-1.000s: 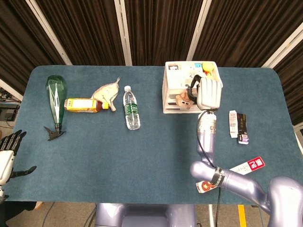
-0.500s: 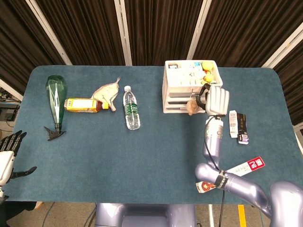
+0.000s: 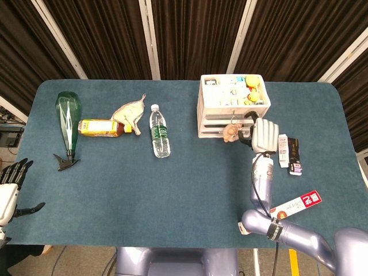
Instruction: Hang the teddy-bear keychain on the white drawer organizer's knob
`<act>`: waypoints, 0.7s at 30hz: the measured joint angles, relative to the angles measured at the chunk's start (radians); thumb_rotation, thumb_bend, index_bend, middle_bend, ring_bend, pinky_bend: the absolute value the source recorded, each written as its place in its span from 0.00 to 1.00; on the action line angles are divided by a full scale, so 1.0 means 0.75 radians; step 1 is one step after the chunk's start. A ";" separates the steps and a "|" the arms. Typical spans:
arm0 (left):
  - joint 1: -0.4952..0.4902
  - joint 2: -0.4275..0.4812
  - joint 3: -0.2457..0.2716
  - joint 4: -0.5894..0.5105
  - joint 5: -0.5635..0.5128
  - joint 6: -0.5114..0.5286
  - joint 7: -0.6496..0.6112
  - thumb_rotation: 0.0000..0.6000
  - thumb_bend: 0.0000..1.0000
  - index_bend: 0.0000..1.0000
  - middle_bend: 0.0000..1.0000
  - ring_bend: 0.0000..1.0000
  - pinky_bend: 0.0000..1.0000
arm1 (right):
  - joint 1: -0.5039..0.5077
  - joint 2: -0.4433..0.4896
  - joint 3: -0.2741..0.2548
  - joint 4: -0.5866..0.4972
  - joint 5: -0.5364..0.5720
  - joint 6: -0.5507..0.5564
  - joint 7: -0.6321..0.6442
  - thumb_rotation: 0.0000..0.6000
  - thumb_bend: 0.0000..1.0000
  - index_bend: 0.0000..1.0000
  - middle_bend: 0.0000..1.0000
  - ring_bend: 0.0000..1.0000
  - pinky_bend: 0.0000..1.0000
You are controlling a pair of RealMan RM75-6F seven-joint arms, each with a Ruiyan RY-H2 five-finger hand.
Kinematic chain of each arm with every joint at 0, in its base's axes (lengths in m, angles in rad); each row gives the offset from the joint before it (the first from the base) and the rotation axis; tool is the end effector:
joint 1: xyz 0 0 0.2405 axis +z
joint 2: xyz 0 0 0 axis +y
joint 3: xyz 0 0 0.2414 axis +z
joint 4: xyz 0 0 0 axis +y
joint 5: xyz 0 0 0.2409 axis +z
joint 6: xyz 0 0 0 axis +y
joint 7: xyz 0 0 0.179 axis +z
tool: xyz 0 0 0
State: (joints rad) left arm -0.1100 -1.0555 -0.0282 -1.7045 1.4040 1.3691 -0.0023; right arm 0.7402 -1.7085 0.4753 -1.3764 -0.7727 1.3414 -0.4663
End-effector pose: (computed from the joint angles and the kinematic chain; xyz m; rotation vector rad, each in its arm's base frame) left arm -0.3158 0.2167 0.1178 -1.3832 -1.0561 -0.8178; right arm -0.1380 -0.4289 0.0161 1.1002 -1.0606 1.0469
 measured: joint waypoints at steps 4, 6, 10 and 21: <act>0.001 0.000 0.001 0.000 0.005 0.005 -0.001 1.00 0.00 0.00 0.00 0.00 0.00 | -0.027 0.051 -0.030 -0.098 0.049 -0.043 -0.057 1.00 0.00 0.00 0.94 0.88 0.81; 0.002 0.000 0.001 0.001 0.007 0.008 -0.002 1.00 0.00 0.00 0.00 0.00 0.00 | -0.040 0.086 -0.047 -0.157 0.060 -0.052 -0.091 1.00 0.00 0.00 0.94 0.88 0.81; 0.003 0.001 0.000 0.000 0.005 0.008 -0.008 1.00 0.00 0.00 0.00 0.00 0.00 | -0.067 0.145 -0.070 -0.263 0.057 -0.042 -0.120 1.00 0.00 0.00 0.94 0.88 0.81; 0.011 0.006 0.004 0.000 0.019 0.024 -0.016 1.00 0.00 0.00 0.00 0.00 0.00 | -0.238 0.312 -0.190 -0.469 -0.077 0.090 -0.077 1.00 0.00 0.00 0.93 0.87 0.80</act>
State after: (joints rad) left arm -0.1020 -1.0507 -0.0254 -1.7045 1.4184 1.3871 -0.0145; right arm 0.5615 -1.4746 0.3325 -1.7284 -0.8302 1.4086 -0.5242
